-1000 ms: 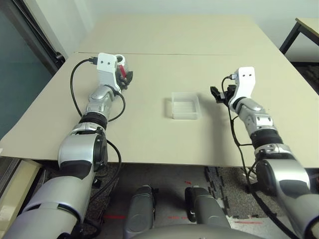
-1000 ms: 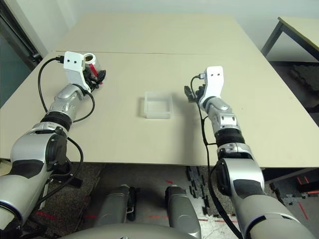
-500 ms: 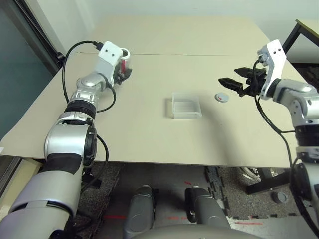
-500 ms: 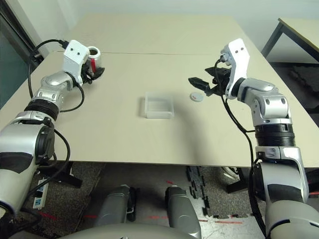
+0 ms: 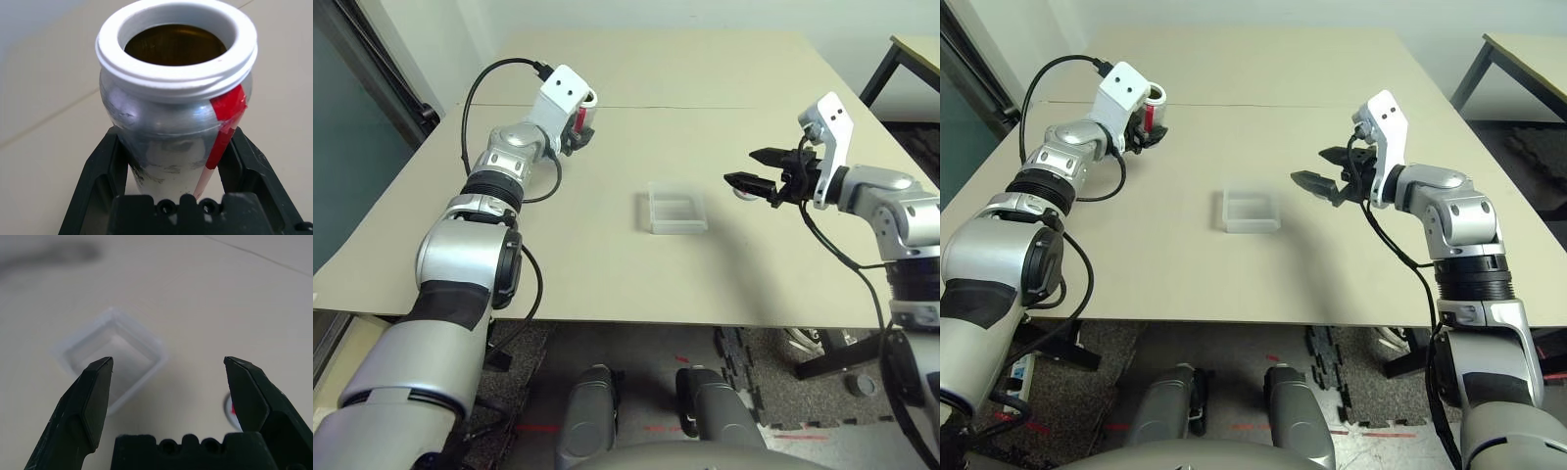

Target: Pour the medicine from the bottle into the box.

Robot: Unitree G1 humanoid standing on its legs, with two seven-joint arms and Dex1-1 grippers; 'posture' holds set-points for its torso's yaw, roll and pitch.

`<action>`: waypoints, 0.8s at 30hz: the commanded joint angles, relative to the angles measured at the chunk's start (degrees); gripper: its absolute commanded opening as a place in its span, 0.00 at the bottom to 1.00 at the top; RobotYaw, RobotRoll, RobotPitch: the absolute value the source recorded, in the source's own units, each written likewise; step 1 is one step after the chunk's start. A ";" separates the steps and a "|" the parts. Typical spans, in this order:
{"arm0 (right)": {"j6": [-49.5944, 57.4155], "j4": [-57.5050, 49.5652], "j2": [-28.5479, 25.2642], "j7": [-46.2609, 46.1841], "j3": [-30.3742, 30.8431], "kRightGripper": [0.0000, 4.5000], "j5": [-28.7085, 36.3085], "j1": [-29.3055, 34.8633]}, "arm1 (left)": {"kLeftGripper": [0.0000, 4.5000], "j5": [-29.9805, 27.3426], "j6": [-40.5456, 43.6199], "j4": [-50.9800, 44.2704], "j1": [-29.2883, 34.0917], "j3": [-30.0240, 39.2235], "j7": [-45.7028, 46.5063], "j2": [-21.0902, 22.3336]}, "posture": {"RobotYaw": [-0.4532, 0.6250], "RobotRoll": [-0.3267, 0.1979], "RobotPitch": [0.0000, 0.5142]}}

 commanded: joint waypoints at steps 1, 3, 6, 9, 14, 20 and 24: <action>-0.50 -0.70 -0.09 0.20 0.28 1.00 0.14 0.55 | 0.62 0.20 1.63 1.62 2.32 0.29 1.36 -1.05 | 0.34 0.62 0.13; -0.51 -0.37 -0.09 -0.02 -0.01 1.00 0.15 0.80 | 0.62 0.30 2.37 1.77 3.07 0.52 2.27 -1.15 | 0.34 0.62 0.14; -0.10 -0.93 0.02 -0.08 -0.14 1.00 0.48 1.39 | 0.62 1.71 2.41 1.89 3.24 -0.71 2.84 -1.16 | 0.33 0.62 0.15; 0.44 -1.98 -0.06 0.28 0.08 1.00 0.83 1.92 | 0.62 4.07 1.49 1.84 2.26 -2.86 2.46 -1.38 | 0.33 0.62 0.15; 0.59 -3.02 -0.86 1.27 0.85 1.00 0.38 1.28 | 0.62 14.73 -3.20 2.01 -2.62 -13.90 0.59 -2.46 | 0.33 0.62 0.15; 0.48 -4.12 -1.08 1.29 1.66 1.00 -0.31 0.77 | 0.62 28.78 -11.28 2.67 -7.93 -29.07 1.60 -5.40 | 0.30 0.62 0.14; 0.27 -4.55 -0.70 0.73 1.94 1.00 -0.31 0.38 | 0.62 37.60 -15.78 3.03 -9.98 -38.57 4.09 -7.38 | 0.28 0.62 0.13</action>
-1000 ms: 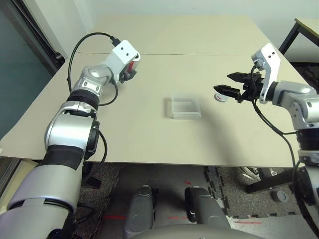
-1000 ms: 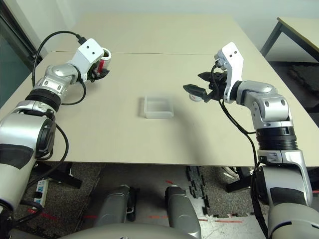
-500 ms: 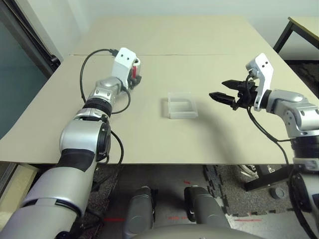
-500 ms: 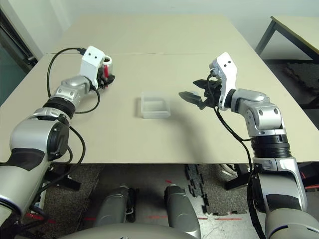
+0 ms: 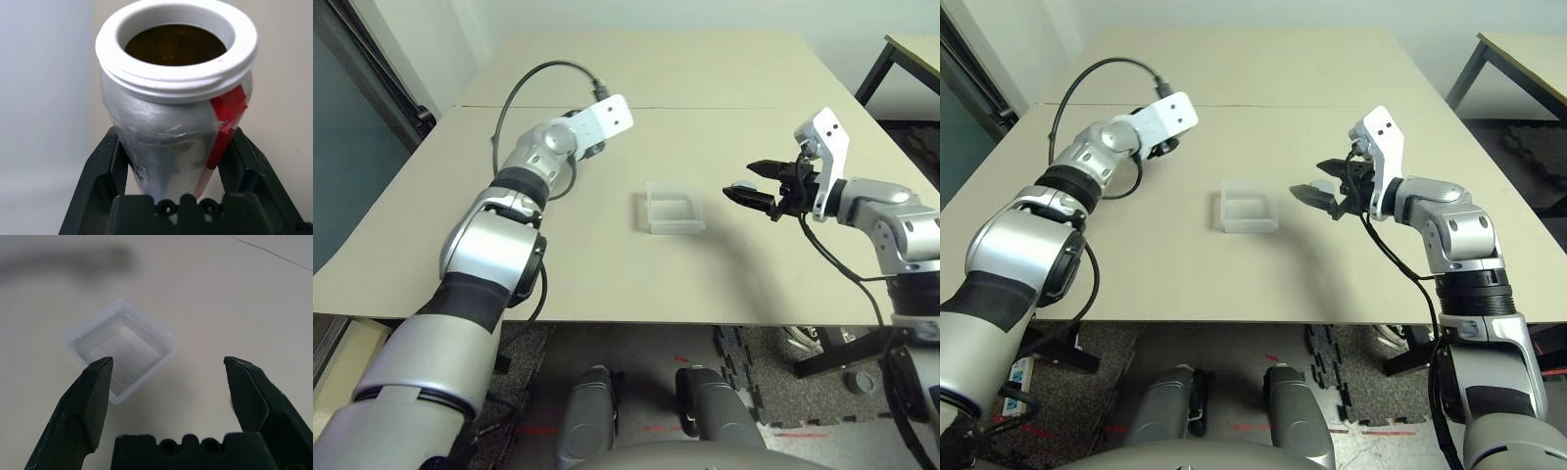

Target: Pour the medicine from the bottle into the box.

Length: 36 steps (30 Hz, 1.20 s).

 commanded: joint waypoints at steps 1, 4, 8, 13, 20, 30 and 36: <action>-0.09 -1.63 0.23 -0.55 0.83 1.00 -0.21 -0.96 | 0.62 9.52 -4.00 1.31 -2.17 -9.23 2.63 -1.29 | 0.27 0.62 0.13; 0.01 -1.72 1.24 -1.45 1.19 1.00 -0.16 -1.86 | 0.62 18.88 -5.25 1.70 -3.23 -19.05 7.53 -1.77 | 0.25 0.62 0.13; -0.11 -1.82 2.47 -2.40 1.43 1.00 -0.11 -2.23 | 0.62 25.50 -4.69 2.09 -4.82 -26.07 13.94 -2.94 | 0.24 0.62 0.13; -0.37 -1.41 3.54 -2.92 1.48 1.00 -0.08 -2.55 | 0.62 28.20 -4.21 2.48 -5.79 -28.92 16.96 -3.74 | 0.24 0.62 0.12; -0.96 -0.29 4.29 -3.12 1.65 1.00 -0.32 -3.64 | 0.62 26.84 -4.26 2.71 -5.85 -27.20 16.70 -4.00 | 0.25 0.62 0.12; -1.05 0.00 4.56 -3.58 1.13 1.00 -0.13 -3.62 | 0.62 1.51 -0.11 2.06 -3.03 -0.25 5.36 -2.57 | 0.27 0.62 0.10; -2.47 1.65 5.35 -4.59 -0.04 1.00 0.20 -3.93 | 0.62 -20.17 7.42 0.50 1.83 23.71 3.18 -2.43 | 0.32 0.62 0.09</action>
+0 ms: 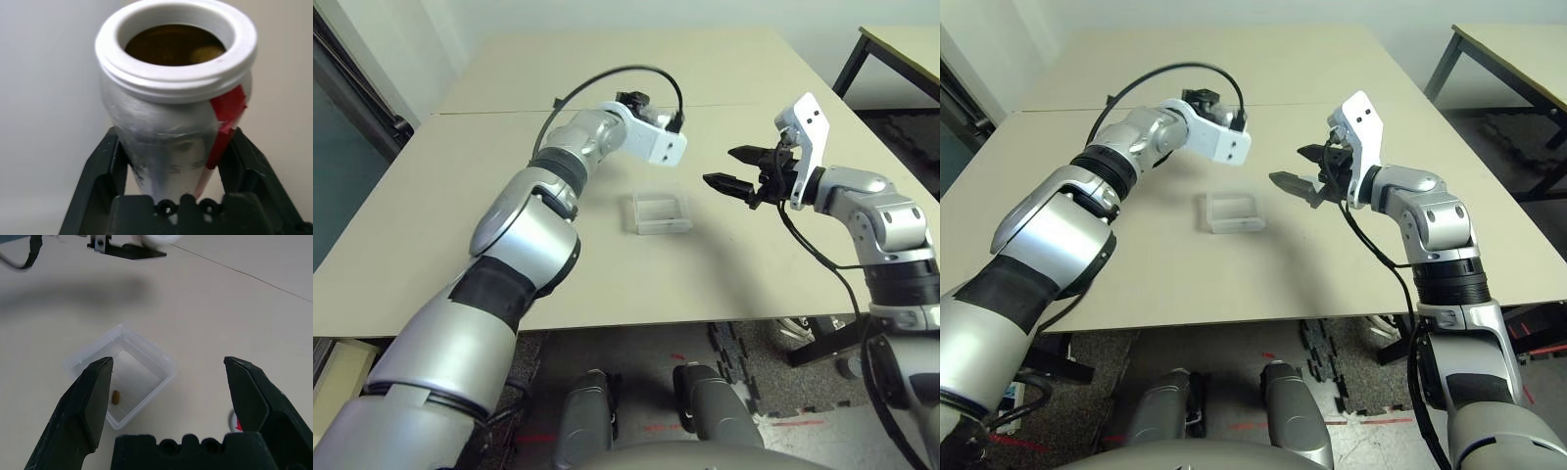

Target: Pour the medicine from the bottle into the box.

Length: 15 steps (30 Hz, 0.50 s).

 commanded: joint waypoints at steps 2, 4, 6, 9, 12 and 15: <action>-2.29 2.45 1.03 -0.77 -1.26 1.00 0.29 -0.96 | 0.62 -12.47 4.43 -1.50 3.56 12.56 1.82 0.95 | 0.33 0.62 0.09; -3.23 3.72 1.29 -0.42 -1.45 1.00 0.50 -1.36 | 0.62 -16.39 4.91 -1.99 5.02 17.03 3.65 1.39 | 0.35 0.62 0.10; -4.58 5.44 1.61 0.59 -1.33 1.00 0.69 -1.66 | 0.62 -19.52 4.72 -2.42 7.13 20.67 4.89 2.02 | 0.36 0.62 0.10; -6.06 7.62 1.85 2.36 -0.90 1.00 0.88 -1.91 | 0.62 -22.20 4.38 -2.92 9.63 23.59 6.02 2.70 | 0.38 0.62 0.11; -7.04 8.90 2.04 4.35 -0.52 1.00 1.14 -2.08 | 0.62 -23.64 4.30 -3.18 11.18 25.00 6.57 2.93 | 0.39 0.62 0.11; -8.03 9.81 2.33 7.36 -0.06 1.00 1.73 -2.08 | 0.62 -25.14 4.45 -3.26 12.87 26.61 8.15 3.24 | 0.40 0.62 0.11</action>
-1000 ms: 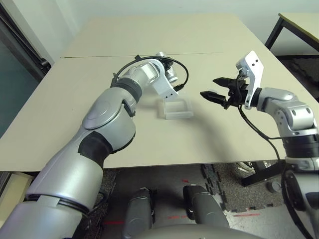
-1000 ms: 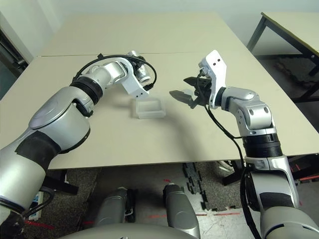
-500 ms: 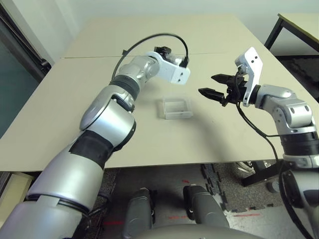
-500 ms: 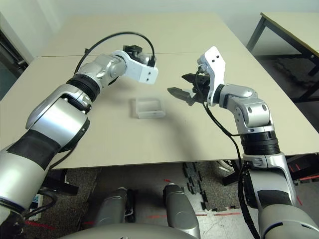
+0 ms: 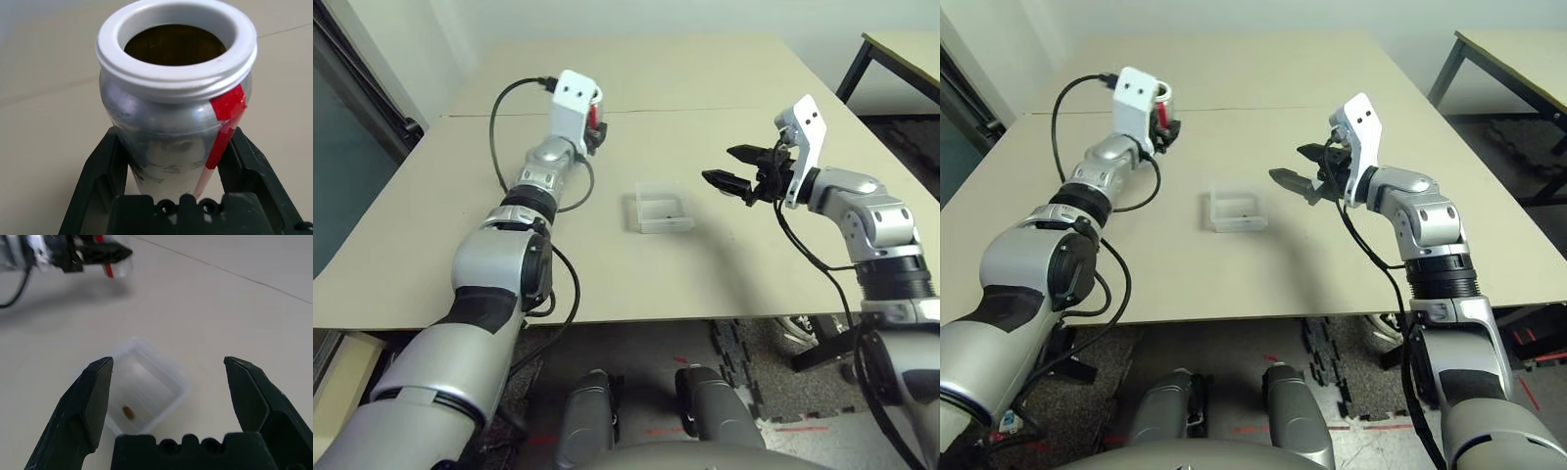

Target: Pour the medicine from the bottle into the box.

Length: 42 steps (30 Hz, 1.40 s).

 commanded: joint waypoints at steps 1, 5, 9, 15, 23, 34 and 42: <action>-1.55 1.51 0.18 3.55 0.24 1.00 0.97 -0.59 | 0.62 -2.58 0.38 -1.19 1.84 2.13 2.25 0.61 | 0.40 0.62 0.11; -2.50 3.13 0.40 4.79 0.17 1.00 0.65 -0.90 | 0.62 -3.31 0.42 -1.20 3.27 2.63 2.60 0.46 | 0.40 0.62 0.11; -3.10 3.68 0.70 4.50 0.10 1.00 0.29 -0.79 | 0.62 -3.93 0.07 -1.14 4.73 2.75 2.53 0.39 | 0.40 0.62 0.12; -2.04 1.98 1.79 2.94 -0.24 1.00 0.75 -0.05 | 0.62 -4.22 1.53 -0.69 6.78 2.59 2.52 0.46 | 0.39 0.62 0.12; -1.22 0.04 2.28 1.92 -0.41 1.00 1.40 0.97 | 0.62 -3.16 2.63 -0.63 8.83 1.07 1.85 0.16 | 0.37 0.62 0.13; -0.88 -0.55 2.50 1.46 -0.29 1.00 1.64 0.86 | 0.62 -2.01 2.14 -0.64 9.57 -1.09 0.48 -0.08 | 0.37 0.62 0.15; -0.72 -0.76 2.38 1.44 -0.22 1.00 1.71 0.86 | 0.99 -1.74 0.68 -0.98 10.13 -1.86 0.55 0.11 | 0.37 0.62 0.16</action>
